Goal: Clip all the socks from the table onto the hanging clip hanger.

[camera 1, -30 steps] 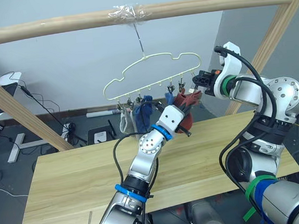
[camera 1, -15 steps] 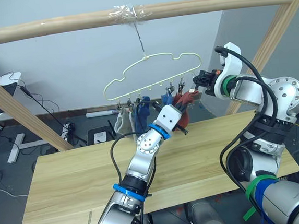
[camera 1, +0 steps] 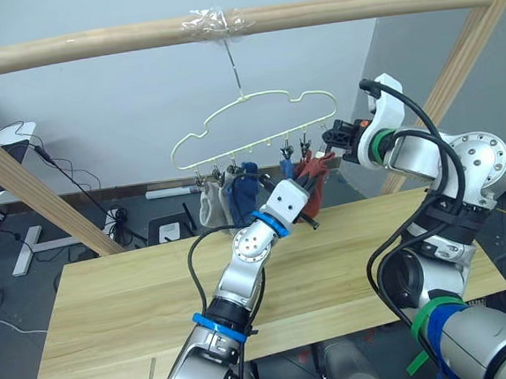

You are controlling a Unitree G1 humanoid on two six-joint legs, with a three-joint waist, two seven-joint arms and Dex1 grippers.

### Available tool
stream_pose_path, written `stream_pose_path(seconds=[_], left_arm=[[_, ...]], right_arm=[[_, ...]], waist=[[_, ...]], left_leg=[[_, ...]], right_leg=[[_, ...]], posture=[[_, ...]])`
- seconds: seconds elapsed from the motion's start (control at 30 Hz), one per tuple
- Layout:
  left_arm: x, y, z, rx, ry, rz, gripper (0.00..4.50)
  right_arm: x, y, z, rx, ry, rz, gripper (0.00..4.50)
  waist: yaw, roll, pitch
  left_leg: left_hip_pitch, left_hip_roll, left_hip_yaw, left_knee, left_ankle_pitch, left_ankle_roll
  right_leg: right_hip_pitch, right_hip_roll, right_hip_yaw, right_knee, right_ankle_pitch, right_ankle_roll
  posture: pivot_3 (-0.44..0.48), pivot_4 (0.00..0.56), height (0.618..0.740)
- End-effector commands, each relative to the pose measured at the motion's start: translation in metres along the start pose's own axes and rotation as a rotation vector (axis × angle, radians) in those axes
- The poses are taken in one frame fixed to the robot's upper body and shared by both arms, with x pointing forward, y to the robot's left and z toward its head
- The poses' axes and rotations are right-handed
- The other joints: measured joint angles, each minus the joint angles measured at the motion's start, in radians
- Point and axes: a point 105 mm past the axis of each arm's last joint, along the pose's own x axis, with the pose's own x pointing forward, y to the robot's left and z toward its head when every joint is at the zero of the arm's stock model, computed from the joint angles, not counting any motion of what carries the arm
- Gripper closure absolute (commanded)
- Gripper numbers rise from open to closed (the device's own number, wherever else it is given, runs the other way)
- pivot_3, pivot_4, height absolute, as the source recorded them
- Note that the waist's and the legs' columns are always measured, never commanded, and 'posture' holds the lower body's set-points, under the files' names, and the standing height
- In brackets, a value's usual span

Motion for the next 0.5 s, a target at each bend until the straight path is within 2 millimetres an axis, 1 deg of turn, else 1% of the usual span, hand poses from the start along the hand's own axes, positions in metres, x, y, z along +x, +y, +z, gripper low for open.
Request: stream_pose_path(seconds=[0.03, 0.07, 0.13, 0.17, 0.2, 0.33, 0.4, 0.43, 0.5], left_arm=[[0.009, -0.001, 0.019, 0.022, -0.076, -0.004, 4.49], [0.009, -0.002, 0.02, 0.022, -0.085, -0.008, 4.49], [0.01, -0.005, 0.023, 0.008, -0.097, -0.023, 4.5], [0.01, -0.006, 0.023, -0.001, -0.099, -0.03, 4.5], [0.01, -0.009, 0.024, -0.013, -0.1, -0.043, 4.5], [0.011, -0.023, 0.029, -0.136, -0.112, -0.118, 4.5], [0.012, -0.029, 0.03, -0.212, -0.102, -0.148, 3.93], [0.012, -0.031, 0.029, -0.264, -0.09, -0.158, 3.72], [0.013, -0.033, 0.026, -0.371, -0.063, -0.164, 3.16]], right_arm=[[-0.005, 0.007, 0.005, -0.015, -0.031, 0.028, 4.5], [-0.005, 0.008, 0.004, -0.018, -0.031, 0.033, 4.5], [-0.006, 0.009, 0.003, -0.021, -0.035, 0.043, 3.76], [-0.007, 0.01, 0.003, -0.022, -0.037, 0.046, 3.55], [-0.007, 0.01, 0.004, -0.021, -0.038, 0.048, 3.18], [-0.011, 0.01, 0.007, -0.045, -0.053, 0.054, 1.68], [-0.018, 0.01, 0.015, -0.085, -0.099, 0.064, 0.87], [-0.022, 0.01, 0.018, -0.111, -0.123, 0.072, 0.58], [-0.029, 0.007, 0.022, -0.141, -0.164, 0.078, 0.0]], waist=[[-0.001, 0.0, 0.0], [-0.001, 0.0, 0.0], [-0.001, 0.0, 0.0], [-0.001, 0.0, 0.0], [-0.001, 0.0, 0.0], [-0.001, 0.0, 0.0], [-0.001, 0.0, 0.0], [-0.001, 0.0, 0.0], [-0.002, 0.0, 0.0]], left_leg=[[0.0, 0.0, 0.0, 0.0, 0.0, 0.0], [0.0, 0.0, 0.0, 0.0, 0.0, 0.0], [0.0, 0.0, 0.0, 0.0, 0.0, 0.0], [0.0, 0.0, 0.0, 0.0, 0.0, 0.0], [0.0, 0.0, 0.0, 0.0, 0.0, 0.0], [0.0, 0.0, 0.0, 0.0, 0.0, 0.0], [0.0, 0.0, 0.0, 0.0, 0.0, 0.0], [0.0, 0.0, 0.0, 0.0, 0.0, 0.0], [-0.001, 0.0, 0.0, 0.0, 0.0, 0.0]], right_leg=[[0.0, 0.0, 0.0, 0.0, 0.0, 0.0], [0.0, 0.0, 0.0, 0.0, 0.0, 0.0], [0.0, 0.0, 0.0, 0.0, 0.0, 0.0], [0.0, 0.0, 0.0, 0.0, 0.0, 0.0], [0.0, 0.0, 0.0, 0.0, 0.0, 0.0], [0.0, 0.0, 0.0, 0.0, 0.0, 0.0], [0.0, 0.0, 0.0, 0.0, 0.0, 0.0], [0.0, 0.0, 0.0, 0.0, 0.0, 0.0], [0.0, 0.0, 0.0, -0.001, 0.0, 0.0]], posture=[[-0.165, 0.13, 0.74], [-0.165, 0.13, 0.74], [-0.164, 0.129, 0.74], [-0.164, 0.129, 0.74], [-0.164, 0.129, 0.74], [-0.158, 0.128, 0.74], [-0.156, 0.127, 0.74], [-0.157, 0.128, 0.74], [-0.166, 0.133, 0.74]])
